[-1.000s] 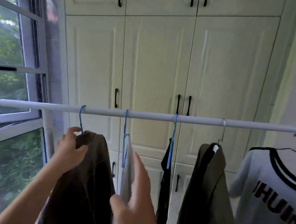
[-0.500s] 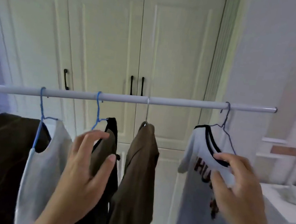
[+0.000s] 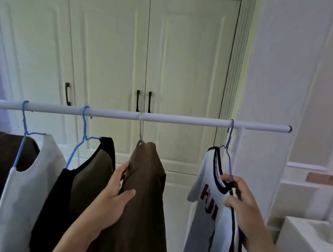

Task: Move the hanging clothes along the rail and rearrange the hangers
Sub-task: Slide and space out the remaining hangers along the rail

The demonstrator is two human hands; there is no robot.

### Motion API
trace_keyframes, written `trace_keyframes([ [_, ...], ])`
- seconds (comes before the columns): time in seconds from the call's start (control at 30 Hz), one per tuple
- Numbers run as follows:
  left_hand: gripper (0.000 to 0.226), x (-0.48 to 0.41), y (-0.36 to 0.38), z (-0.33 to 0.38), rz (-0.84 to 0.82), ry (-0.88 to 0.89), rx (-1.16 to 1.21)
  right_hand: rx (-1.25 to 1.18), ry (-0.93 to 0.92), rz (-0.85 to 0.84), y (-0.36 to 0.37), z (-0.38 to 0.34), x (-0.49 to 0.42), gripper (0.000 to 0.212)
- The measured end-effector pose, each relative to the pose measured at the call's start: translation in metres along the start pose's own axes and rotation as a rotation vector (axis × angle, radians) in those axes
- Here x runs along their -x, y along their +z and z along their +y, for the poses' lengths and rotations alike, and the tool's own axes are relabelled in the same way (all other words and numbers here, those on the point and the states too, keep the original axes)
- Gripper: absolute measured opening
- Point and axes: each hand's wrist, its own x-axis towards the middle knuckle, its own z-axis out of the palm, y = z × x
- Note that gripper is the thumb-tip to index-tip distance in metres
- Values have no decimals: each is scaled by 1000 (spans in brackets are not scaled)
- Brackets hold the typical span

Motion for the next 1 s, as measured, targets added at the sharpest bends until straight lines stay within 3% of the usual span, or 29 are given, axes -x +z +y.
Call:
trace_keyframes([
  [0.33, 104, -9, 11, -8, -52, 50, -96, -80, -91, -62, 49, -7, -8, 41],
  [0.6, 104, -10, 12, -7, -9, 79, -77, -90, -104, -106, 96, -13, -7, 55],
  [1.0, 96, -6, 3, -12, -4, 132, -27, -157, -26, -91, 137, -11, 12, 46],
])
